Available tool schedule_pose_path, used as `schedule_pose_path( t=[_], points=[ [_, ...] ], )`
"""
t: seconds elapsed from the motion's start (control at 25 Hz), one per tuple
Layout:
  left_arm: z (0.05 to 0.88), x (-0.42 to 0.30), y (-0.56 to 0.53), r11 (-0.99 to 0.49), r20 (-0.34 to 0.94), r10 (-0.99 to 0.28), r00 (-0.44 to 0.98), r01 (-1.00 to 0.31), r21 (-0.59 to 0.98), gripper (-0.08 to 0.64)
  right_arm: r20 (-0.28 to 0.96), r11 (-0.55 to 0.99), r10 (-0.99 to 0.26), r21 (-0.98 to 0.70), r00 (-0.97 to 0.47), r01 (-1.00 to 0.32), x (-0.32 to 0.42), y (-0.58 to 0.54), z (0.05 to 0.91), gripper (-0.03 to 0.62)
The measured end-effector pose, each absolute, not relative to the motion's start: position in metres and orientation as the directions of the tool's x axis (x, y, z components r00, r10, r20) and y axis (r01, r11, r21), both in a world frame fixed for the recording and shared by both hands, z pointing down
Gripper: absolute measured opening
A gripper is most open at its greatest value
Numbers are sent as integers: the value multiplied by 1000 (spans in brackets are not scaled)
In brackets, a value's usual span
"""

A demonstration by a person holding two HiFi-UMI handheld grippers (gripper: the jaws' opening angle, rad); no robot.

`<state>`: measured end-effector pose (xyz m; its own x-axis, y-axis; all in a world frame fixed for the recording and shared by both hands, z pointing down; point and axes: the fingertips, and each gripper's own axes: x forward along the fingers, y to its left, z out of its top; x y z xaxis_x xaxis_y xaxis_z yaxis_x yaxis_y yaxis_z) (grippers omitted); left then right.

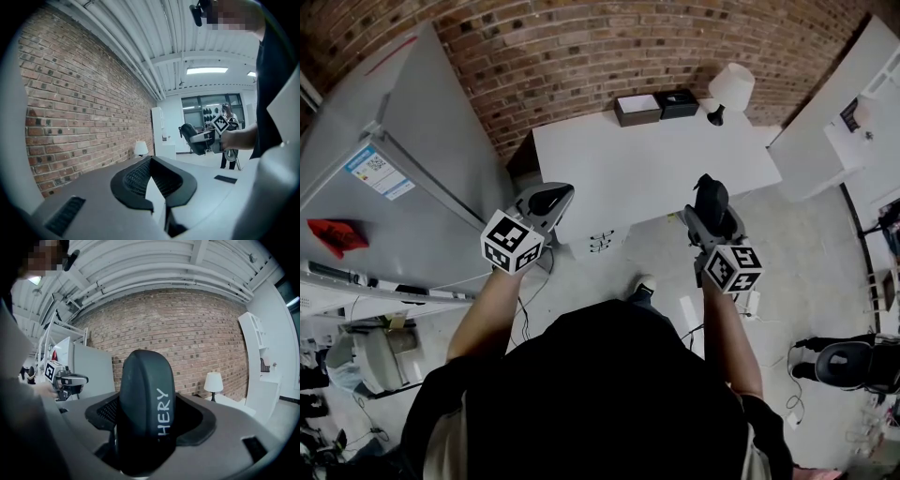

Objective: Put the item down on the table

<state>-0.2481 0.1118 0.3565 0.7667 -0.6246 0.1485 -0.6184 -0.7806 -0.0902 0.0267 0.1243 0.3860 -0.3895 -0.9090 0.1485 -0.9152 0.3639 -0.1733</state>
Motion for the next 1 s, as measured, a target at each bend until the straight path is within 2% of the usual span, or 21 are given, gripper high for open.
schedule_pose_path(
  t=[0.52,1.0],
  points=[
    [353,-251,112,-777,147,-629,763,-622,-97,15,138,367,-911,-158,-388,-917,31,120,385,347],
    [353,-225,88,-800,142,-599,788,-595,-77,15,145,348,-915,-192,-377,-918,54,101,400,347]
  ],
)
